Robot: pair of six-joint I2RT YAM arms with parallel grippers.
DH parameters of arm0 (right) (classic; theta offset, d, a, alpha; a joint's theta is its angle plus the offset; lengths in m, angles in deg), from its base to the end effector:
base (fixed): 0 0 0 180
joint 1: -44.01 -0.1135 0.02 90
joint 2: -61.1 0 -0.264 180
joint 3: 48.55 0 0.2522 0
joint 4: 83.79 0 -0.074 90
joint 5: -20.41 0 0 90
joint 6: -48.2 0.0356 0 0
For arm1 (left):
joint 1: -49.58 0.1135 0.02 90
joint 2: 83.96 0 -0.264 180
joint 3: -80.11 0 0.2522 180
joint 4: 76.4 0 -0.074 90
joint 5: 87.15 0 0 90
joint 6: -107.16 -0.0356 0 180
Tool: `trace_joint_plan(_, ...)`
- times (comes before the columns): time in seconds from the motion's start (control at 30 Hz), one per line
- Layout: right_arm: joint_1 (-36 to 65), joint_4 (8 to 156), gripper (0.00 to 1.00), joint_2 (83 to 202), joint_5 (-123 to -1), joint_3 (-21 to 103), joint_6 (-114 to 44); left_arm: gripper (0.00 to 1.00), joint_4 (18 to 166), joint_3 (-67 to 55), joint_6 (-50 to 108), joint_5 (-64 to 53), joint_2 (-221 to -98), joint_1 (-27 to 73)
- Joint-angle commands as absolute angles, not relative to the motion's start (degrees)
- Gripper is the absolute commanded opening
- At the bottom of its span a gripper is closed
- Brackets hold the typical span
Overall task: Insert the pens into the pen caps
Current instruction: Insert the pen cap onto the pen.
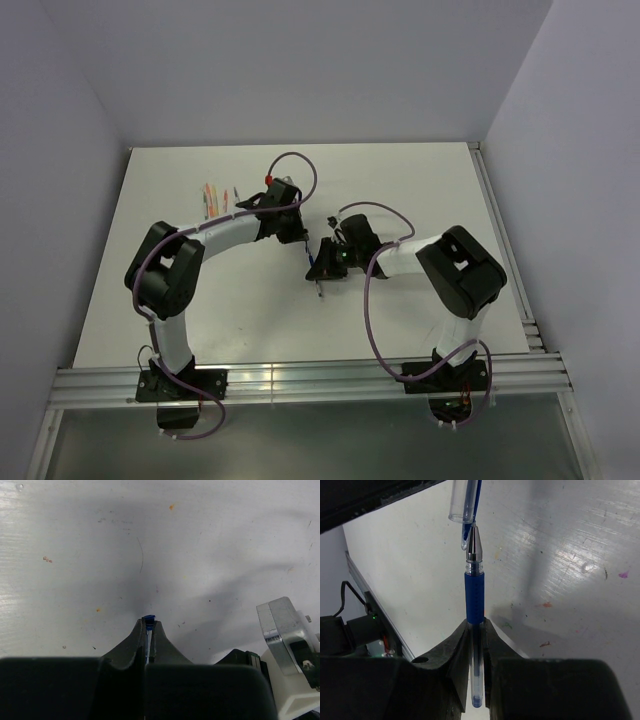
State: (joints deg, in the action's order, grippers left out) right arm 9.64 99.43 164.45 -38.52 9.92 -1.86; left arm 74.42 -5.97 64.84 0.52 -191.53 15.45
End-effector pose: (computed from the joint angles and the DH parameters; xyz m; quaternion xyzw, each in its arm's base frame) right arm 0.2684 0.2058 0.1230 -0.0668 0.8833 0.4330 0.1668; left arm 0.3334 -0.2278 0.1880 -0.1043 0.9357 -0.2348 0.2418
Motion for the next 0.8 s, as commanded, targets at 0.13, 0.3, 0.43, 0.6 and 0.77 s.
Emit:
trace_joint_plan(0.13,9.30,99.33,0.00,160.86,-38.91,10.65,-3.04,0.00,75.34,-6.07,64.36,1.09,-189.34,15.04)
trace_joint_plan(0.3,9.29,99.50,0.00,160.95,-38.91,10.65,-2.86,0.00,75.52,-6.16,64.27,0.83,-189.34,14.95)
trace_joint_plan(0.43,9.30,99.59,0.00,160.86,-38.74,10.65,-2.86,0.00,75.43,-6.25,64.18,0.91,-189.25,14.87)
trace_joint_plan(0.6,9.21,100.03,0.00,160.68,-38.39,10.12,-2.51,0.00,75.60,-6.43,64.36,1.00,-189.78,14.78)
trace_joint_plan(0.77,9.21,99.77,0.00,160.42,-38.65,9.86,-2.69,0.00,75.78,-7.13,64.53,0.56,-190.13,14.78)
